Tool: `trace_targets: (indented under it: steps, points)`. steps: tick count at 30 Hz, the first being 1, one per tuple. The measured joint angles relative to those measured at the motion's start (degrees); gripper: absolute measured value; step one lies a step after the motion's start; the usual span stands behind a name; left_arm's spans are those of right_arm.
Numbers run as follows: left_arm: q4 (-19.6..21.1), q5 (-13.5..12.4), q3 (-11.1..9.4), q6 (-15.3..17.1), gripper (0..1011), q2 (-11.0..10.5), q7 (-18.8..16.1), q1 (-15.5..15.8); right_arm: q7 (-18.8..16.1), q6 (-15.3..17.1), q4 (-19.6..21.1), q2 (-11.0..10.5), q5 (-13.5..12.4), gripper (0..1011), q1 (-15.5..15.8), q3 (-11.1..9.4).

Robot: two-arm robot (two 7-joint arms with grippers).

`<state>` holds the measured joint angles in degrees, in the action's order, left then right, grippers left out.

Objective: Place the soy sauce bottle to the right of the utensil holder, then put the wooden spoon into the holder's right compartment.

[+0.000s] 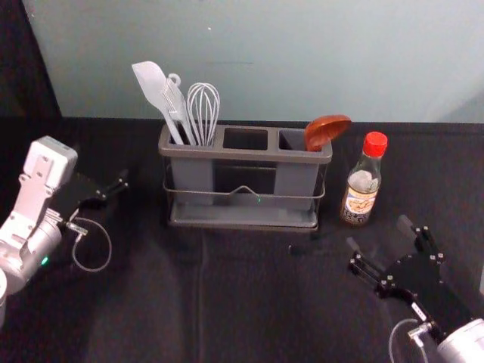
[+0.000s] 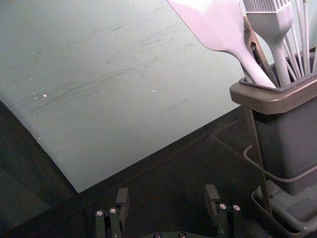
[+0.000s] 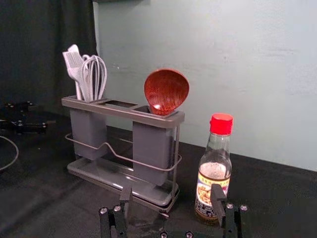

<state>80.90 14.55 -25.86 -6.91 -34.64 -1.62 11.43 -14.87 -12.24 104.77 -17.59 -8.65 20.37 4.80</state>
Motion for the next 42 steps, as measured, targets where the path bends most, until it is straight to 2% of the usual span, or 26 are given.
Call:
trace_targets:
  steps: [7,42]
  points:
    - [0.0,0.0,0.0,0.0,1005,0.0,0.0,0.0,-0.18,1.44,-1.32,0.16,-0.23,1004,-0.94,0.28]
    - [0.0,0.0,0.0,0.0,1005,0.0,0.0,0.0,-0.19,0.91,-1.02,0.19,-0.32,1004,-0.65,0.18]
